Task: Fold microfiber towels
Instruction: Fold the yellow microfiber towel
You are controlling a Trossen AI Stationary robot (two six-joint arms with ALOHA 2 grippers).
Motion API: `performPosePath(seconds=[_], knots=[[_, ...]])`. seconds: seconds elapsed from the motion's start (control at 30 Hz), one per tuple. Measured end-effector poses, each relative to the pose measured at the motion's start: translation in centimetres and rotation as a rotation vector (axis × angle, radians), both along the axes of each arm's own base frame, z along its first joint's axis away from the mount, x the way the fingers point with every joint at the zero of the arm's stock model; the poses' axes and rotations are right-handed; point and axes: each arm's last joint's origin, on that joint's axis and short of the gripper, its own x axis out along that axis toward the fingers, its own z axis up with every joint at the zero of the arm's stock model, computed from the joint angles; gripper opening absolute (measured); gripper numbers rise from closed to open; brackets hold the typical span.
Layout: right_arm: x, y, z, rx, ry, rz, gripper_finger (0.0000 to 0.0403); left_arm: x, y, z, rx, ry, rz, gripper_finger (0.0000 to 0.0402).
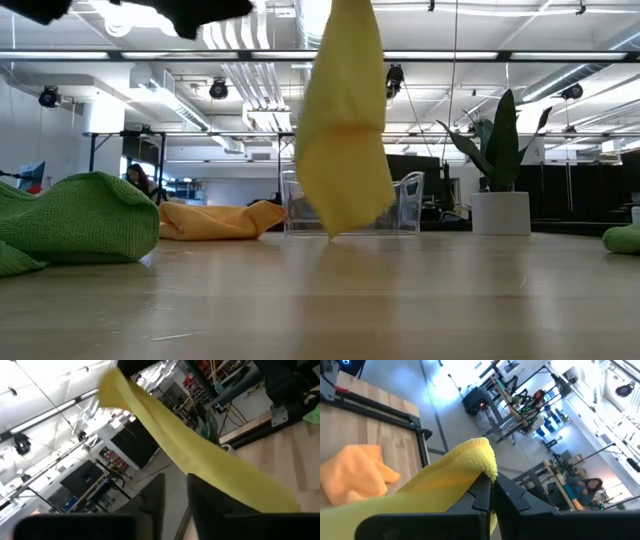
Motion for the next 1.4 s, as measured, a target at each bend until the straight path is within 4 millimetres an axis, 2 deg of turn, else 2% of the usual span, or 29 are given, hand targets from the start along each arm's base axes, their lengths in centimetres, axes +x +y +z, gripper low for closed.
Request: performPosePath(seconds=[0.23,0.4,0.57,0.77,0.93,1.4], knots=[[-0.2,1.1,0.8,-0.001,-0.02,0.049,0.0009,1.6,2.2,-1.3,-0.008,0.026,0.101,0.0188],[-0.4,2.7,0.5,-0.057,0.054,0.118,0.0009,2.4,3.4,-2.2,-0.007,0.056,0.146,0.0229],[-0.7,4.1,0.1,-0.098,0.132,0.188,0.0009,2.7,3.7,-2.5,0.018,0.083,0.142,0.0233],[-1.0,4.3,0.3,-0.136,0.164,0.286,0.0009,2.9,3.3,-2.4,0.033,0.072,-0.016,0.0233],[-1.4,4.2,1.1,-0.19,0.145,0.304,0.0009,3.2,3.0,-3.2,0.018,0.137,-0.157,0.0233],[-2.6,3.8,3.3,-0.28,0.063,0.37,0.0009,3.6,2.8,-2.9,-0.053,0.163,-0.176,0.0233]])
